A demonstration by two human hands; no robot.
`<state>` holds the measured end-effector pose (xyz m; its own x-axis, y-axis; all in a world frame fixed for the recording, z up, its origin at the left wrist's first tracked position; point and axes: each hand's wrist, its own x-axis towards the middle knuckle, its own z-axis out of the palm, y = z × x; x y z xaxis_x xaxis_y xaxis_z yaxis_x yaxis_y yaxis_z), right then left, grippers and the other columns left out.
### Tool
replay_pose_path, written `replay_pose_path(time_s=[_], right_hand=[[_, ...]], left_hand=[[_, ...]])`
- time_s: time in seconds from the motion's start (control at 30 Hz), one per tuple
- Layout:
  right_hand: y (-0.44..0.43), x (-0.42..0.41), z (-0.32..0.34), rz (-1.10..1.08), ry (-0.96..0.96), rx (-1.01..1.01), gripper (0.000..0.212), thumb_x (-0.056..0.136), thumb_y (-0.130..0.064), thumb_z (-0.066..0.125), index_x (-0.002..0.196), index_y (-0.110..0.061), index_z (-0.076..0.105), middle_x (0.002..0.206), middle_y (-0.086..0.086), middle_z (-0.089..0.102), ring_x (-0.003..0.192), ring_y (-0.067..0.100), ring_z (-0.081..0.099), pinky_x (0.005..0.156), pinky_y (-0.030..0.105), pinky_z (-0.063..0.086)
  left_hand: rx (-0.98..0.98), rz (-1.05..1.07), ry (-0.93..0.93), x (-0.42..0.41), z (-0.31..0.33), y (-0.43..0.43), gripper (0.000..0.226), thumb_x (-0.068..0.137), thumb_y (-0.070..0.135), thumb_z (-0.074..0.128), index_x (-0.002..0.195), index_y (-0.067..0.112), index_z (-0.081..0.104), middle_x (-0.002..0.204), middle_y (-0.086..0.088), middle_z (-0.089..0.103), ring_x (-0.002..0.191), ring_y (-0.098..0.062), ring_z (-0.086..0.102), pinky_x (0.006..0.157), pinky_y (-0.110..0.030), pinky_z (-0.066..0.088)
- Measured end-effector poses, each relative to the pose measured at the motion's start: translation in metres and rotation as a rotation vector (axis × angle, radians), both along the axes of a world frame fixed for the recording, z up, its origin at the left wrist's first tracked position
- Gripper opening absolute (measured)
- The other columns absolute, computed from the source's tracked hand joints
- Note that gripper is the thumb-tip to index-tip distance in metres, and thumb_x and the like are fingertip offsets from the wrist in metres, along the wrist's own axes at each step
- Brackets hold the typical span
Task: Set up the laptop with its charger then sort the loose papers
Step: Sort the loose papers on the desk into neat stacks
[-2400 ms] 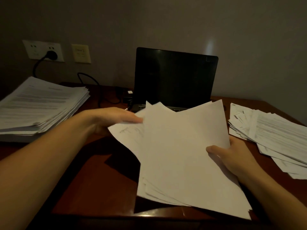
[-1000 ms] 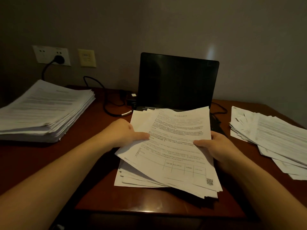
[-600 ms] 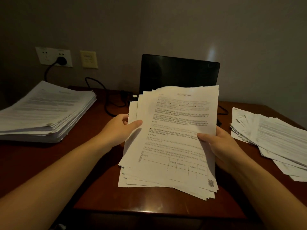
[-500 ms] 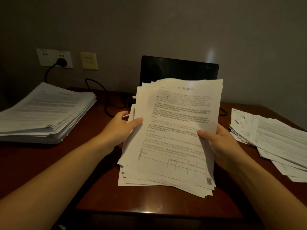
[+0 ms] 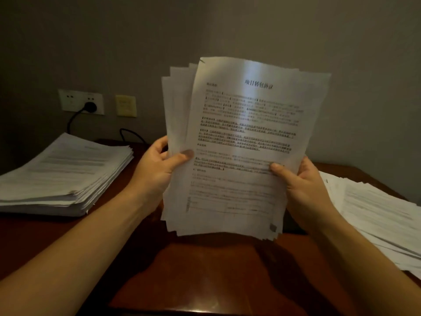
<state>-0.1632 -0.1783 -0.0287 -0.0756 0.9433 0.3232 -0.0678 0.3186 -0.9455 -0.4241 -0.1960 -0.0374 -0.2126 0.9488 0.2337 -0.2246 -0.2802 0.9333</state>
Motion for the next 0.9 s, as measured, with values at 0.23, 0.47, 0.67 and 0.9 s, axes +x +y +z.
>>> replay_pose_path(time_s=[0.23,0.47,0.67,0.9], right_hand=[[-0.004,-0.007,-0.023,-0.050,-0.107,-0.029,0.027,0.097,-0.010,0.060,0.121,-0.022,0.055,0.112,-0.004,0.072,0.095,0.012,0.074,0.063,0.026,0.061],[-0.005,-0.007,-0.014,-0.041,-0.032,0.006,0.028,0.096,-0.010,0.061,0.120,-0.020,0.053,0.114,-0.002,0.070,0.095,0.013,0.073,0.068,0.032,0.063],[-0.009,-0.011,-0.024,-0.029,-0.112,0.069,0.033,0.088,-0.014,0.069,0.116,-0.023,0.054,0.115,-0.001,0.069,0.100,0.015,0.073,0.069,0.031,0.062],[-0.004,-0.025,-0.039,-0.013,-0.102,0.047,0.030,0.094,-0.009,0.064,0.119,-0.022,0.053,0.115,-0.004,0.068,0.100,0.009,0.071,0.068,0.027,0.061]], left_hand=[[0.121,0.136,0.210,0.009,-0.019,-0.010,0.045,0.087,0.016,0.073,0.121,0.033,0.049,0.118,0.001,0.067,0.098,-0.011,0.072,0.076,-0.035,0.063],[0.268,0.213,0.214,0.014,-0.010,-0.015,0.043,0.092,0.012,0.068,0.114,0.041,0.045,0.116,0.007,0.064,0.101,-0.007,0.069,0.071,-0.026,0.061],[0.220,0.167,0.235,0.018,-0.030,-0.017,0.039,0.095,0.016,0.066,0.124,0.034,0.046,0.111,0.003,0.071,0.097,-0.013,0.073,0.073,-0.032,0.062],[0.174,0.179,0.303,0.014,-0.047,-0.015,0.023,0.097,0.016,0.061,0.114,0.030,0.054,0.111,0.011,0.071,0.101,-0.003,0.069,0.075,-0.020,0.058]])
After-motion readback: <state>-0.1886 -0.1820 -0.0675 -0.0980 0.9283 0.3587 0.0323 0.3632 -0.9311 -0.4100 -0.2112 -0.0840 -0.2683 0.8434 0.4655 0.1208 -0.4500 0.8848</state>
